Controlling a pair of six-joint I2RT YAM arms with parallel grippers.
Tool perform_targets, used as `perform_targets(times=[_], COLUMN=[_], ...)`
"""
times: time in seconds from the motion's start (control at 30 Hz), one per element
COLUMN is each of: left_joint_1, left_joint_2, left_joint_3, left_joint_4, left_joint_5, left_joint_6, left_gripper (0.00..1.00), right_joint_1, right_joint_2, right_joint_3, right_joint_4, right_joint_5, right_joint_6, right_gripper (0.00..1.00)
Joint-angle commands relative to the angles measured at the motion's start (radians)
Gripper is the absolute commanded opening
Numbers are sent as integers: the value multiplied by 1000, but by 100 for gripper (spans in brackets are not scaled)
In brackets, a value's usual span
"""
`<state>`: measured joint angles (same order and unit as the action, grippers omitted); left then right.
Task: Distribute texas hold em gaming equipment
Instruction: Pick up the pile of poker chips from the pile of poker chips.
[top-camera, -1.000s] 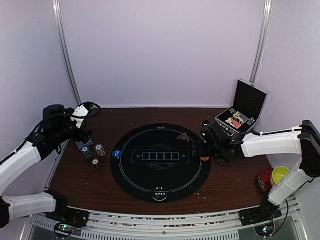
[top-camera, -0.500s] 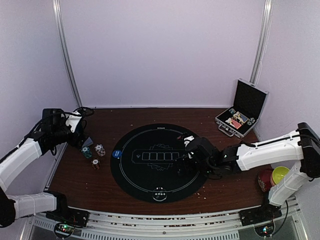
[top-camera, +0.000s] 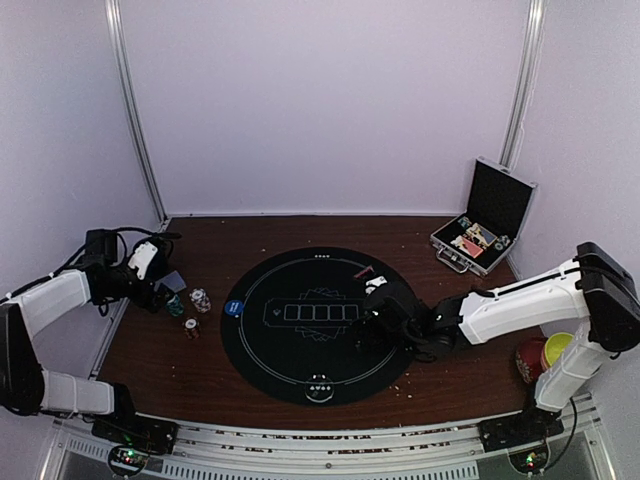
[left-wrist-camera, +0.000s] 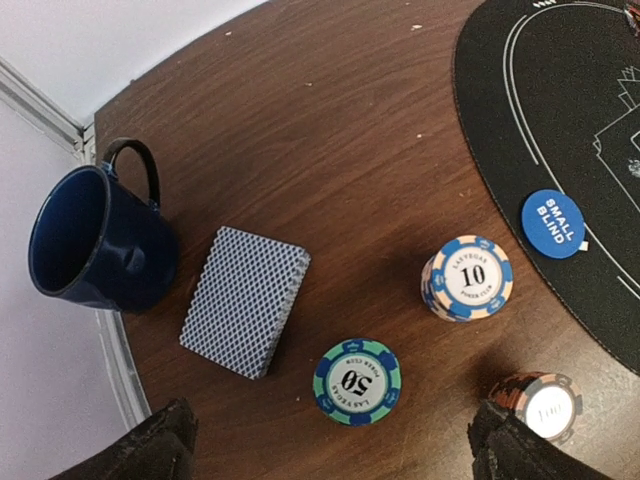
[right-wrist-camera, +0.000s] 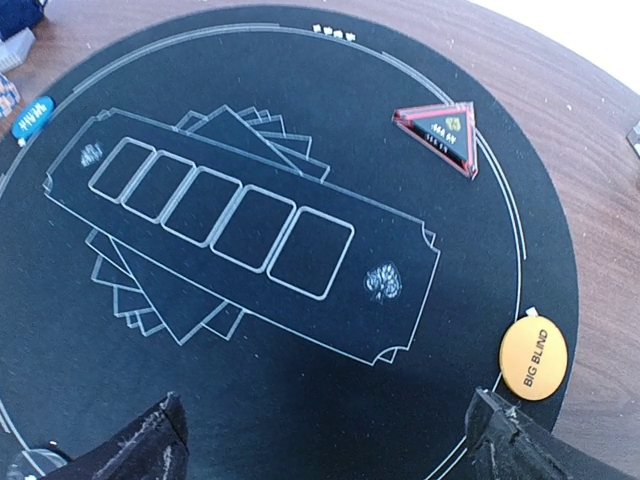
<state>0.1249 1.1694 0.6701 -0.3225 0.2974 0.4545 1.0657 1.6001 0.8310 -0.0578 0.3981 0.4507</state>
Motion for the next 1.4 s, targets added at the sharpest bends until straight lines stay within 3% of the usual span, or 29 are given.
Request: perform_targets(times=[0.0, 0.3, 0.73, 1.03, 1.37], left_joint_1=[12, -8, -165, -166, -168], left_joint_2=[12, 99, 203, 300, 360], left_joint_3=[-4, 100, 131, 215, 203], left_joint_4=[39, -41, 1, -15, 15], left_joint_5=[144, 327, 183, 184, 148], left_joint_6=[54, 122, 93, 79, 58], left_gripper=[98, 98, 97, 83, 73], right_joint_1=[4, 5, 12, 19, 24], right_joint_2=[28, 47, 91, 95, 107], right_joint_3=[9, 17, 42, 46, 56], right_joint_4=[1, -3, -19, -25, -29], right_joint_5=[33, 43, 51, 57, 59], right_joint_6=[-8, -15, -20, -20, -22], right_gripper=[98, 98, 97, 97, 97])
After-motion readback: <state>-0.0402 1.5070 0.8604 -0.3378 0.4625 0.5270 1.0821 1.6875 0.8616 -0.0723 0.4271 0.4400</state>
